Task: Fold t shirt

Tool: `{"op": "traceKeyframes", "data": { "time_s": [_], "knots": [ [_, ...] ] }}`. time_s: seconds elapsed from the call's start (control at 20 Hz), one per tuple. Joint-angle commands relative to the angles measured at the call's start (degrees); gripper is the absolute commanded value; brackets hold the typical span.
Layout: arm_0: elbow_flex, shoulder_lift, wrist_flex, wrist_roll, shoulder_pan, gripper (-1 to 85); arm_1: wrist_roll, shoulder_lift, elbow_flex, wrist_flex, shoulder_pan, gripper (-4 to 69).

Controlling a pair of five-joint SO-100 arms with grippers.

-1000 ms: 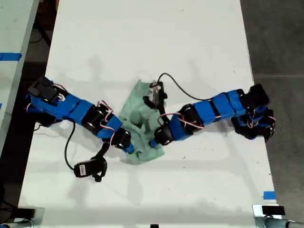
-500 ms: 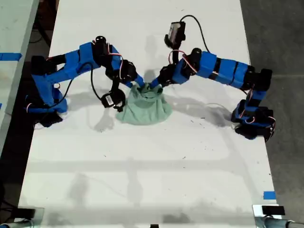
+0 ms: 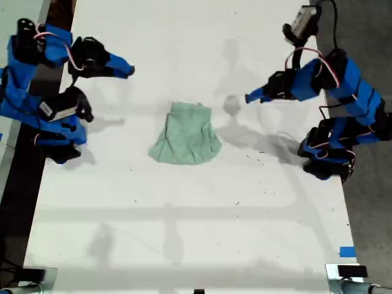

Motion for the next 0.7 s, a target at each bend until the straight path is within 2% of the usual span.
{"op": "traceKeyframes", "data": {
  "time_s": [0.0, 0.05, 0.1, 0.15, 0.2, 0.25, 0.3, 0.35, 0.4, 0.45, 0.6, 0.65],
  "knots": [
    [33.66, 36.47, -9.58, -9.67, 6.68, -0.3, 9.67, 34.63, 26.1, -5.45, -12.3, 1.5],
    [51.86, 50.01, -17.14, -11.51, 12.13, -0.3, 12.74, 48.78, 38.32, -9.14, -16.44, 1.4],
    [71.19, 62.67, -27.86, -12.04, 17.67, -0.1, 16.79, 60.82, 50.1, -9.67, -20.48, 1.0],
    [78.66, 61.44, -31.29, -13.01, 21.62, 1.0, 21.18, 59.41, 53.7, -5.01, -25.49, 4.1],
    [88.51, 60.21, -39.9, -12.74, 22.68, 1.5, 23.38, 60.12, 61.88, -7.91, -28.65, 14.9],
    [97.82, 62.4, -46.49, -12.83, 22.41, 2.2, 19.69, 59.94, 68.55, -13.54, -31.73, 23.9],
    [102.83, 61.88, -48.08, -15.47, 21.62, 2.9, 20.92, 60.12, 76.2, -15.64, -32.78, 23.4],
    [102.92, 61.26, -39.99, -14.41, 18.72, 7.2, 16.96, 60.12, 82.09, -16.87, -32.96, 22.1],
    [102.92, 62.14, -33.4, -14.33, 17.75, 12.3, 5.01, 59.06, 84.73, -18.98, -32.78, 21.7],
    [102.92, 61.61, -32.17, -8.96, 17.23, 14.1, -7.91, 59.68, 85.43, -19.86, -32.52, 20.8],
    [102.92, 61.61, -32.43, 21.18, 13.62, 13.1, -20.3, 59.85, 85.61, -20.39, -32.7, 18.1],
    [102.92, 61.7, -32.52, 21.45, 13.36, 13.1, -21.53, 59.85, 85.69, -20.48, -32.78, 17.1]
  ]
}}
